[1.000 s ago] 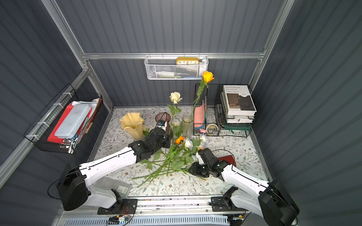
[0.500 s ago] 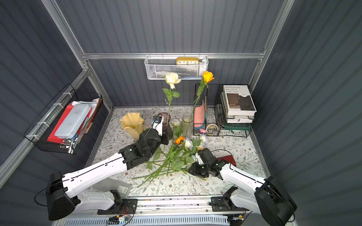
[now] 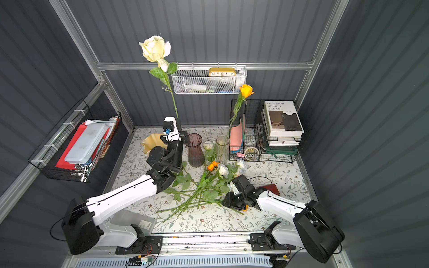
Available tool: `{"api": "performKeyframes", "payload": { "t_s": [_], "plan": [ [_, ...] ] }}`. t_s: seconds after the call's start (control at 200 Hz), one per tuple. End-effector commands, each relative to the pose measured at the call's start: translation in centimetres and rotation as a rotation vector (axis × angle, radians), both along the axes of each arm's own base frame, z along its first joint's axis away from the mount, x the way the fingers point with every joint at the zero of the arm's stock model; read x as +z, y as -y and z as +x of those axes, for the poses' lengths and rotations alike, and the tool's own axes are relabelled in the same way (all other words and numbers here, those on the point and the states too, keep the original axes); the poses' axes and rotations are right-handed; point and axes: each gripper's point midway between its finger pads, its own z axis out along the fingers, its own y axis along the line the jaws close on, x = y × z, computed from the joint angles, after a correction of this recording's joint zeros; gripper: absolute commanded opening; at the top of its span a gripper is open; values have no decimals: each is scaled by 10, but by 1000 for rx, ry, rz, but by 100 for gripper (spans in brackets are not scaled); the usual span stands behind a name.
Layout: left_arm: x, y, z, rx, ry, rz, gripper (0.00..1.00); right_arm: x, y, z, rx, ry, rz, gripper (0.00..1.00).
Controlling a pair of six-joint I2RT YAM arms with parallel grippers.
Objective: Arrange the flowers in different vases according to their colors
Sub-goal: Insert the flower into the vase.
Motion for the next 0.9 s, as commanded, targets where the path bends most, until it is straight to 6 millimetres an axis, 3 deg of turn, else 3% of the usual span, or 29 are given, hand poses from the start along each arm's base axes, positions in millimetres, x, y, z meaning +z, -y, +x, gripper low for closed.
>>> {"api": "performKeyframes", "payload": {
  "t_s": [0.0, 0.215, 0.55, 0.896],
  "plan": [
    [29, -16, 5, 59, 162, -21, 0, 4, -4, 4, 16, 16, 14, 44],
    [1, -14, 40, 49, 171, -28, 0, -1, 0, -1, 11, 3, 10, 44],
    [-23, 7, 59, -4, 165, -19, 0, -4, 0, -2, 15, -1, 2, 44],
    [-65, 20, 75, -30, 119, -14, 0, -8, 3, -4, 14, -5, -8, 44]
  ]
}}
